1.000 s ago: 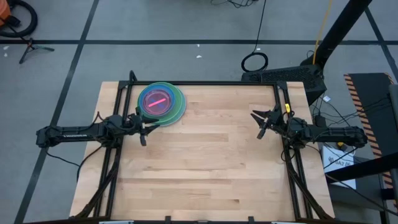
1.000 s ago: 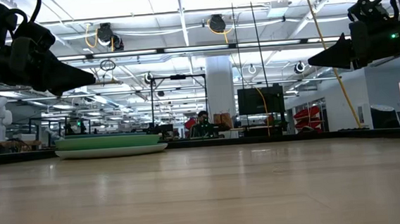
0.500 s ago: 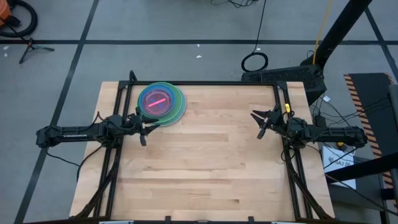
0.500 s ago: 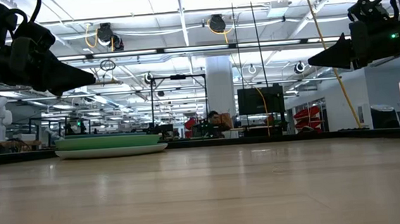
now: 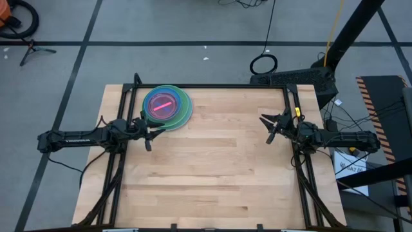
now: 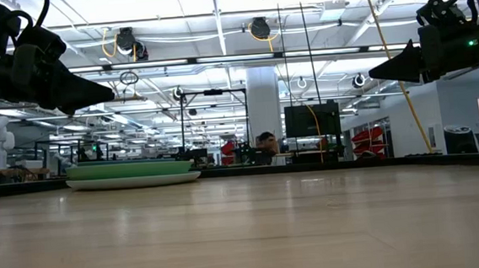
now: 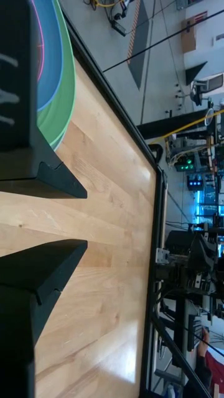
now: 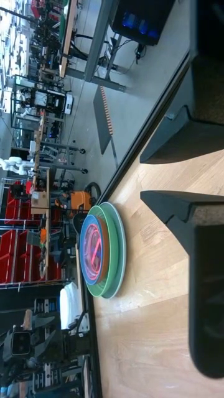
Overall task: Stack plastic plates
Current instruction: Return to Home Position
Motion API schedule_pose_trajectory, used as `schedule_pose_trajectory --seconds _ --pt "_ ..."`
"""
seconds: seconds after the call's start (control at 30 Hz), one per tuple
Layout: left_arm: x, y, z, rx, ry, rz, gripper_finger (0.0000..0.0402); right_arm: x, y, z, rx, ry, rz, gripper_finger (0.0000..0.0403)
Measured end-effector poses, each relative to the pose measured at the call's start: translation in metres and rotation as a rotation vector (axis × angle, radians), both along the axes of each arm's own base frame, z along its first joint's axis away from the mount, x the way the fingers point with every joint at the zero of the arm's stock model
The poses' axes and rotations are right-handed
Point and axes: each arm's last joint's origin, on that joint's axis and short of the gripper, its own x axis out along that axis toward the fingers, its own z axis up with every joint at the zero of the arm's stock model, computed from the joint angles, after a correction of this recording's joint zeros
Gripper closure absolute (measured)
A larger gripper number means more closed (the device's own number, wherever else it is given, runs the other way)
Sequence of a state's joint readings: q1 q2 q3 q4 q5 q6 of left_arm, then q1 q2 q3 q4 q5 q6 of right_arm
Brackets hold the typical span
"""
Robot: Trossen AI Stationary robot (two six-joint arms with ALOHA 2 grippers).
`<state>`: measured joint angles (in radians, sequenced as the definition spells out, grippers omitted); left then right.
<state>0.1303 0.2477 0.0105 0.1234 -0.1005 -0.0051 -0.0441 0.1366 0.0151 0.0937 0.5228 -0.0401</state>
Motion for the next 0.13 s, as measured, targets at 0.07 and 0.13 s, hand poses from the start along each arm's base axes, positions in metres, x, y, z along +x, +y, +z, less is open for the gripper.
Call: schedule_pose_trajectory --seconds 0.07,0.13 --pt "0.0000 0.0000 0.0000 0.000 0.000 0.000 0.0277 0.0000 0.0000 0.0000 0.001 0.000 0.000 0.0330" --pt "0.0000 0.0000 0.0000 0.000 0.000 0.000 0.0277 0.0000 0.0000 0.0000 0.001 0.000 0.000 0.0330"
